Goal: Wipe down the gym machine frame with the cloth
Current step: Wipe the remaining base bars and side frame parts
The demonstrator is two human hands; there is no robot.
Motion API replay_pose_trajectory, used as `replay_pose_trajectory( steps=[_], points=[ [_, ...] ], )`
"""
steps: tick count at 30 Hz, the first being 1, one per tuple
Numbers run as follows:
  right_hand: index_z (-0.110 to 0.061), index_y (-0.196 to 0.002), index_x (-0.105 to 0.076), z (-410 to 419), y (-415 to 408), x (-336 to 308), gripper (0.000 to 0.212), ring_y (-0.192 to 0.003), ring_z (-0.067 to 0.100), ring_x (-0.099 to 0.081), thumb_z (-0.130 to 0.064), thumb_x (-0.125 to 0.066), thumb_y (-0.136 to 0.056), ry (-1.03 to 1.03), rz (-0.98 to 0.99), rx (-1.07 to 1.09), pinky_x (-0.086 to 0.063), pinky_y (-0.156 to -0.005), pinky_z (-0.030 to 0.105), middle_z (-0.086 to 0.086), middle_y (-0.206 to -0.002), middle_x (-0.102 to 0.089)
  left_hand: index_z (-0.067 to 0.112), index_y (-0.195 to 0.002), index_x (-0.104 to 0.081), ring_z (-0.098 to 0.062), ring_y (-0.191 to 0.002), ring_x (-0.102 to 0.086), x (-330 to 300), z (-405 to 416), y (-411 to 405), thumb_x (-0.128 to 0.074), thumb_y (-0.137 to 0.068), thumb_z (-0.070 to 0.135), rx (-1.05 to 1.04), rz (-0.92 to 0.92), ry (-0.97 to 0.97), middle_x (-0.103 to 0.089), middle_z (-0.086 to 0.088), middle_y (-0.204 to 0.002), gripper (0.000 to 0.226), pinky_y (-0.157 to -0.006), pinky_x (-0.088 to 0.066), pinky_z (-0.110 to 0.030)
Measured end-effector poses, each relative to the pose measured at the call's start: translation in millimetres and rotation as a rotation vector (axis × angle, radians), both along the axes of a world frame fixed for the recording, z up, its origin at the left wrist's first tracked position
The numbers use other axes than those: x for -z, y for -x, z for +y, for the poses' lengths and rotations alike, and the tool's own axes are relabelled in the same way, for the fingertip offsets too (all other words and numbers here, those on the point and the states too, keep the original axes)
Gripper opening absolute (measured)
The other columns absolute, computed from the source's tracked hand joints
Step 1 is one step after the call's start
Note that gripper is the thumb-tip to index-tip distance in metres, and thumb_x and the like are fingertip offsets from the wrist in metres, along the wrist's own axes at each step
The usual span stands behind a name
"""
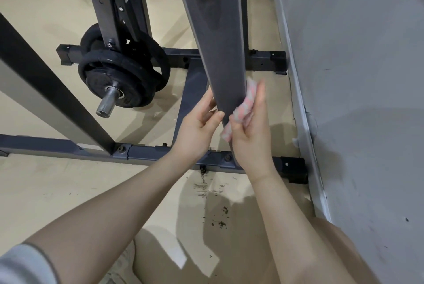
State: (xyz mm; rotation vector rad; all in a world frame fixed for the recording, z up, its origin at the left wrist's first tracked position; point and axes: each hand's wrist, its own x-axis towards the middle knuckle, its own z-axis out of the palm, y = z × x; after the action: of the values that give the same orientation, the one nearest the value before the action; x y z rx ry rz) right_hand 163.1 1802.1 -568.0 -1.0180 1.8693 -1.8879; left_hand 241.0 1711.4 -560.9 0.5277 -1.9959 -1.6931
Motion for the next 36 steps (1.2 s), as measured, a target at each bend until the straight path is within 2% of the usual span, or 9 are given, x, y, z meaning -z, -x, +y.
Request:
replay_pose_trajectory(
  steps=[2,8,13,19,21,25,30,34,36],
  points=[
    [-0.027,-0.151,-0.006,-8,4,-2,0.061,-0.132,0.017,-0.043,-0.021,-0.042,-0.102,0.042,0.094,0.017,-0.045,-0.103,0.036,0.006,-0.152,-0.030,0.013,-0.146,-0.031,-0.013,-0.125,-0.051,1,1,1,-0.041,-0.097,-0.003,0.007,0.014,-0.014,-0.053,-0.002,-0.137,0.053,-0.099,-0.044,-0.026],
    [-0.012,-0.148,-0.018,9,4,53,0.072,-0.116,0.019,-0.049,0.011,-0.050,-0.088,-0.261,-0.108,0.027,-0.044,-0.101,0.045,0.010,-0.133,-0.044,0.018,-0.146,-0.032,-0.003,-0.117,-0.054,8,-1,0,-0.041,-0.097,0.003,-0.013,-0.038,0.031,-0.055,0.005,-0.132,0.052,-0.099,-0.045,-0.025],
    [-0.042,-0.144,-0.013,-8,5,48,0.088,-0.120,0.017,-0.050,-0.023,-0.069,-0.078,-0.093,-0.026,0.046,-0.046,-0.101,0.029,0.004,-0.136,-0.041,0.016,-0.145,-0.033,-0.016,-0.119,-0.055,16,7,6,-0.039,-0.097,0.002,-0.084,0.020,0.010,-0.059,0.004,-0.127,0.050,-0.100,-0.044,-0.045],
    [-0.028,-0.146,-0.025,6,10,119,0.084,-0.135,0.035,-0.036,-0.035,-0.050,-0.066,-0.351,-0.252,0.096,-0.031,-0.111,0.053,0.010,-0.149,-0.036,0.014,-0.145,-0.034,-0.012,-0.126,-0.049,32,6,5,-0.046,-0.097,0.014,-0.051,0.132,-0.045,-0.053,0.004,-0.137,0.049,-0.099,-0.043,-0.026],
    [-0.035,-0.136,-0.045,14,16,136,0.061,-0.104,0.025,-0.056,-0.045,-0.045,-0.076,-0.481,-0.130,0.099,-0.043,-0.103,0.040,0.005,-0.113,-0.056,0.020,-0.143,-0.033,-0.005,-0.127,-0.046,39,13,3,-0.050,-0.095,0.020,0.015,0.096,-0.092,-0.051,0.014,-0.136,0.052,-0.097,-0.040,-0.016],
    [-0.033,-0.105,-0.057,15,13,142,0.031,-0.049,0.012,-0.024,-0.057,-0.052,-0.086,-0.270,-0.252,0.149,-0.042,-0.061,0.020,-0.006,-0.053,-0.020,0.022,-0.141,-0.033,-0.005,-0.128,-0.044,79,19,2,-0.045,-0.083,0.002,0.089,-0.048,-0.169,-0.054,0.014,-0.132,0.062,-0.100,-0.041,-0.021],
    [-0.022,-0.144,-0.026,19,0,199,0.078,-0.120,0.026,-0.051,0.006,-0.059,-0.079,-0.383,-0.024,0.279,-0.042,-0.103,0.043,0.006,-0.133,-0.049,0.030,-0.145,-0.030,-0.009,-0.134,-0.038,133,17,11,-0.031,-0.082,-0.014,0.127,-0.203,-0.166,-0.047,0.010,-0.141,0.076,-0.112,-0.033,-0.036],
    [-0.004,-0.147,-0.020,40,0,253,0.074,-0.137,0.028,-0.032,0.007,-0.052,-0.083,-0.614,0.107,0.210,-0.029,-0.112,0.043,0.013,-0.142,-0.036,0.039,-0.141,-0.029,-0.007,-0.115,-0.057,168,26,16,-0.041,-0.092,-0.002,0.145,-0.163,-0.093,-0.057,0.013,-0.126,0.065,-0.098,-0.044,-0.022],
    [-0.018,-0.140,-0.037,38,7,252,0.053,-0.101,0.020,-0.058,-0.015,-0.057,-0.091,-0.532,0.038,0.209,-0.049,-0.087,0.033,0.009,-0.108,-0.058,0.039,-0.142,-0.027,-0.007,-0.108,-0.061,176,27,19,-0.044,-0.092,0.007,0.086,-0.158,-0.020,-0.059,0.014,-0.124,0.062,-0.095,-0.046,-0.023]
  ],
)
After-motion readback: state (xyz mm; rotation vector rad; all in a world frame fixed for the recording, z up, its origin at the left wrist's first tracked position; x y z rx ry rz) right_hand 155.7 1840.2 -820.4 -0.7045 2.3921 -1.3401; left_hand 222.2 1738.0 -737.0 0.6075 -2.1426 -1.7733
